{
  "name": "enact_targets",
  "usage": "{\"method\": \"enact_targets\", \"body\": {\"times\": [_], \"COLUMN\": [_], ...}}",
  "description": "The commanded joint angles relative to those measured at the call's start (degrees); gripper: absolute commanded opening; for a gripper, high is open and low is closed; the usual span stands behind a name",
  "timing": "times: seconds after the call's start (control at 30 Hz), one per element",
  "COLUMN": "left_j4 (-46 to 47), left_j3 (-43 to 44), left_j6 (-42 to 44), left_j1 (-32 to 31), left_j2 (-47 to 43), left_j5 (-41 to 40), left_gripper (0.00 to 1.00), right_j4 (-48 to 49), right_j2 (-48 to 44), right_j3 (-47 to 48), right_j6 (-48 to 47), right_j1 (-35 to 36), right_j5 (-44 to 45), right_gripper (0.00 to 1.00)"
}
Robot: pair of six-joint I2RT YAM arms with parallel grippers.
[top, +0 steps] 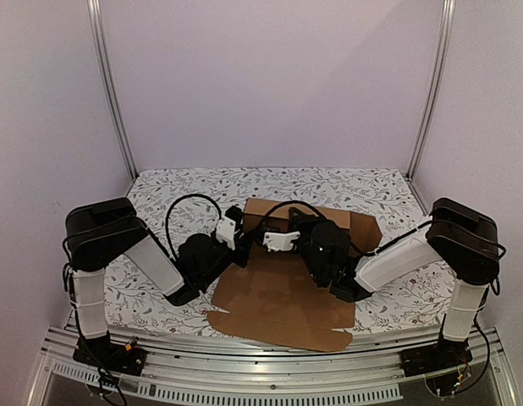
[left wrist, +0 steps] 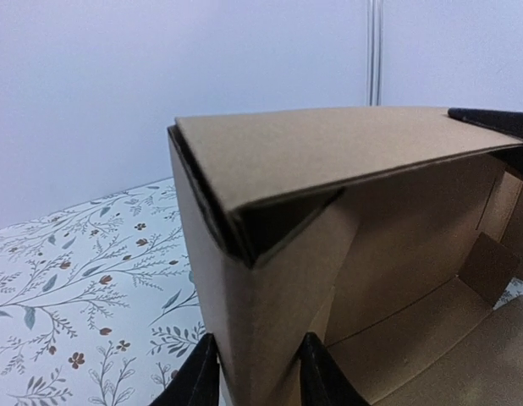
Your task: Fold the paper box
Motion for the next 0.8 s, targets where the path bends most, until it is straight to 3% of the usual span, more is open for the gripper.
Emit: {"method": "enact_targets", "body": {"times": [0.0,0.27,0.53,0.63,0.77], "left_j4": [7.94,10.54,10.54,10.50,10.23], "left_j3": [1.96,1.80,2.30,1.33,1.55], "left_j6": [1.23,6.30,4.88,4.09,4.56], "left_j1": [-1.31,-3.07,-3.52,-3.71,-3.71], "left_j2": [2.53,0.74,1.27,0.79,0.60], "left_j5": [-8.29,-11.74,-16.89,-18.19,-19.51], "left_gripper": [0.31,0.24,0.19,0.17,0.15], "right_j4": [-10.68,-17.34,-23.28,-34.43,-60.76], "right_j2": [-0.21,-1.83,-1.47,-4.25,-7.42], "right_j3": [0.07,2.70,1.47,4.80,13.66], "right_j6": [5.17,7.96,10.00,13.83,24.67], "right_j1": [3.12,4.65,8.28,8.22,7.81], "right_j5": [-5.16,-2.85,-1.29,-0.20,-1.70], "right_gripper": [0.00,0.00,0.03,0.06,0.13]}}
